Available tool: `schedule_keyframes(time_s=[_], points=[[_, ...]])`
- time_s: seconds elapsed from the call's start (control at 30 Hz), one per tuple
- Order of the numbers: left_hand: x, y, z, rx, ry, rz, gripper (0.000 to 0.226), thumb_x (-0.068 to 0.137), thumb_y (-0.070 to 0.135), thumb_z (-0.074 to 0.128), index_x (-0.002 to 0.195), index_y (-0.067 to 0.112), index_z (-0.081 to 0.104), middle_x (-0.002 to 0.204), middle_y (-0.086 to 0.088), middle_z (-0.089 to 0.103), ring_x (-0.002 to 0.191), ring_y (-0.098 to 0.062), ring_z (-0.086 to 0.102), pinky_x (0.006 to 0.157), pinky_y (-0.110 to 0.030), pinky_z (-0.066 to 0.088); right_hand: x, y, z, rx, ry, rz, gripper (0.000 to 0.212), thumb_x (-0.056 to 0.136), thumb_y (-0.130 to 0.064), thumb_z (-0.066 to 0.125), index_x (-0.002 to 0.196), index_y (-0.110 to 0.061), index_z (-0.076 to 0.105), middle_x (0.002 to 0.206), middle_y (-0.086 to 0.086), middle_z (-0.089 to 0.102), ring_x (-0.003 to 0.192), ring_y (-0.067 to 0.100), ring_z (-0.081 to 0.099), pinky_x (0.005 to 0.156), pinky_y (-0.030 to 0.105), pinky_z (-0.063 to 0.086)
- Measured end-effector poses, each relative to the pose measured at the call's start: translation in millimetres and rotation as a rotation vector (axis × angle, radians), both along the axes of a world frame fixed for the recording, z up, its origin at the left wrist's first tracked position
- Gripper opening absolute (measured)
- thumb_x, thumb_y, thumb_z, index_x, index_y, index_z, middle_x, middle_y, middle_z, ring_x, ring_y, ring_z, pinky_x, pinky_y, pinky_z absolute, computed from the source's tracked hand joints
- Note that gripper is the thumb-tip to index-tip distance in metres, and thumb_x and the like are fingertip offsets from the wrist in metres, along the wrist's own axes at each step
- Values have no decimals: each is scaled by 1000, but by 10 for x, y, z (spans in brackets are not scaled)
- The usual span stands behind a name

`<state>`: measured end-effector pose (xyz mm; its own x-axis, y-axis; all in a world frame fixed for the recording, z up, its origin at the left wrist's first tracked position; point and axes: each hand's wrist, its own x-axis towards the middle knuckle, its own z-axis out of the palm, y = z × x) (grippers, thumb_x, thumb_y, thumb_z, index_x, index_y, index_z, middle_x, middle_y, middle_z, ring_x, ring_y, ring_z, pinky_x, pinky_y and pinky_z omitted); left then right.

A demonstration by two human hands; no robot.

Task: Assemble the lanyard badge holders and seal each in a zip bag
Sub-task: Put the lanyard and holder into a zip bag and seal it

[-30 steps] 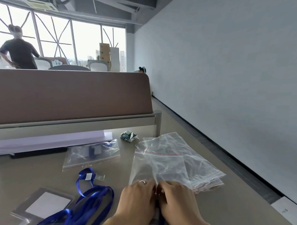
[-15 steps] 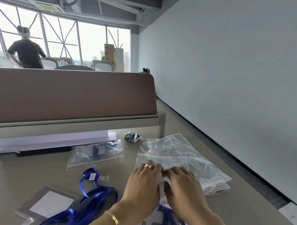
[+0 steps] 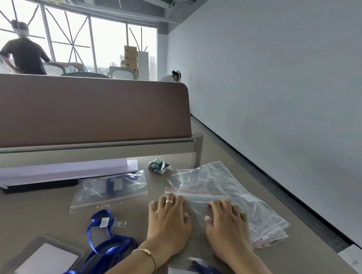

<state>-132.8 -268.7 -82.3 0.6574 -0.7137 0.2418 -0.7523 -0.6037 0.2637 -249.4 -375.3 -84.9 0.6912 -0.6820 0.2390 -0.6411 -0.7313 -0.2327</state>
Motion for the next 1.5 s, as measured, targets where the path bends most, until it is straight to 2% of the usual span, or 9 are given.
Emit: schedule_keyframes(time_s=[0.13, 0.3, 0.47, 0.6, 0.77, 0.87, 0.97, 1.1, 1.5], points=[[11, 5, 18, -22, 120, 37, 48, 95, 44, 34, 141, 30, 33, 159, 5, 22, 150, -16, 8, 120, -56, -1, 13, -3, 5, 87, 68, -12, 54, 97, -50, 32, 148, -32, 30, 163, 4, 19, 150, 25, 12, 122, 49, 10], [360, -1, 238, -152, 42, -45, 59, 91, 19, 46, 146, 31, 30, 153, 9, 31, 145, -14, 24, 117, -34, 24, 175, -96, 309, -9, -34, 92, 44, 100, -43, 40, 141, -29, 43, 159, -1, 26, 148, 21, 18, 120, 38, 22], [744, -217, 325, -29, 46, -60, 48, 85, 13, 50, 129, 32, 55, 115, 7, 66, 113, -18, 58, 96, -32, 46, 627, -100, 459, 12, -118, 180, 29, 95, -33, 50, 121, -26, 61, 130, -7, 54, 122, 17, 41, 95, 30, 42], [842, -244, 330, -100, 109, -51, 41, 86, 9, 53, 115, 34, 65, 102, 13, 68, 96, -11, 64, 84, -27, 52, 843, -80, 455, 19, -131, 212, 33, 90, -26, 58, 123, -28, 61, 126, -8, 60, 118, 18, 45, 93, 29, 40], [796, -106, 419, -332, 192, -111, 42, 82, -1, 62, 103, 35, 68, 72, 16, 64, 71, 1, 59, 59, -8, 40, 885, -81, 537, 15, -116, 313, 33, 88, -25, 61, 121, -31, 65, 120, -11, 68, 117, 15, 54, 100, 28, 34], [734, 25, 491, -434, 186, -149, 41, 79, -1, 69, 98, 35, 70, 70, 16, 63, 76, 0, 59, 61, -8, 41, 903, -40, 618, 30, -109, 396, 20, 87, -28, 61, 103, -30, 73, 102, -8, 75, 97, 15, 65, 97, 28, 42], [692, 153, 568, -421, 171, -178, 39, 77, 6, 77, 100, 37, 71, 73, 20, 64, 83, 3, 58, 65, -8, 41, 884, -17, 691, 45, -150, 437, 15, 86, -24, 64, 89, -32, 76, 88, -10, 75, 83, 13, 64, 88, 24, 42], [700, 277, 692, -294, 111, -202, 41, 81, 16, 75, 108, 44, 65, 77, 26, 64, 80, 4, 59, 68, -11, 45, 886, 18, 737, -3, -176, 452, 16, 84, -21, 64, 86, -32, 76, 87, -14, 74, 85, 9, 62, 79, 17, 33], [724, 355, 844, -205, 70, -234, 43, 88, 29, 67, 124, 49, 54, 90, 27, 62, 97, 2, 54, 82, -14, 39, 818, 74, 838, -4, -152, 466, 15, 88, -32, 62, 92, -33, 76, 93, -12, 73, 94, 9, 58, 80, 18, 37]])
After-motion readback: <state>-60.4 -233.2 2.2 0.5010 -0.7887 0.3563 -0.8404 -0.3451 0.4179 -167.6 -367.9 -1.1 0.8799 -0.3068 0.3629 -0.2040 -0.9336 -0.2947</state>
